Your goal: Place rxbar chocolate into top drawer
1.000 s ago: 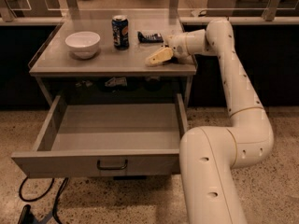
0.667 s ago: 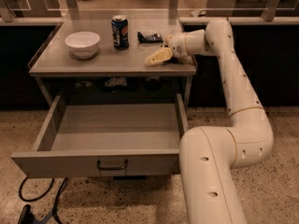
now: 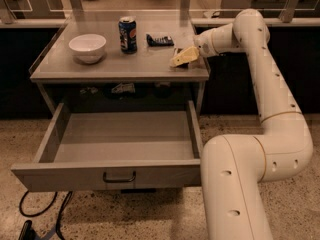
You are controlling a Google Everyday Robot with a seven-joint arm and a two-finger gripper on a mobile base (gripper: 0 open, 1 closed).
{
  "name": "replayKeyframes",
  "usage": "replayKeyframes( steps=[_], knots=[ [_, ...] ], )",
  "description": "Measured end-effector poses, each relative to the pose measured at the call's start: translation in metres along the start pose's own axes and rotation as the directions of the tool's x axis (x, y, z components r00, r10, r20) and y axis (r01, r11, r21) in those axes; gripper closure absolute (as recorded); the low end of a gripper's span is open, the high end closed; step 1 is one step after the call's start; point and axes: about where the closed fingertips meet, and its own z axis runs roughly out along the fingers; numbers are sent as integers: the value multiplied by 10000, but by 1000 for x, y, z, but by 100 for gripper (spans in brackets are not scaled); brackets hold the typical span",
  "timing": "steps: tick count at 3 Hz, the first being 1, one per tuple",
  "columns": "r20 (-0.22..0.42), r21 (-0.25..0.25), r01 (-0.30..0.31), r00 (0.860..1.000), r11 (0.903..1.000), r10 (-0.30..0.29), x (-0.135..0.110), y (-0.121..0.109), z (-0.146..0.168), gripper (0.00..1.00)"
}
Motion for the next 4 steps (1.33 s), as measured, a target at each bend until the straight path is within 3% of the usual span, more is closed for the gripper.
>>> replayKeyframes(
  steps=[2,3,4],
  knots=[
    [-243,162,21,9997,9999,-17,4,-4,-2,0],
    [-1242,294,728,9899,9969,-686,2,1,10,0],
    [-2493,349,1763,9547,9837,-1623,2,4,17,0]
  ],
)
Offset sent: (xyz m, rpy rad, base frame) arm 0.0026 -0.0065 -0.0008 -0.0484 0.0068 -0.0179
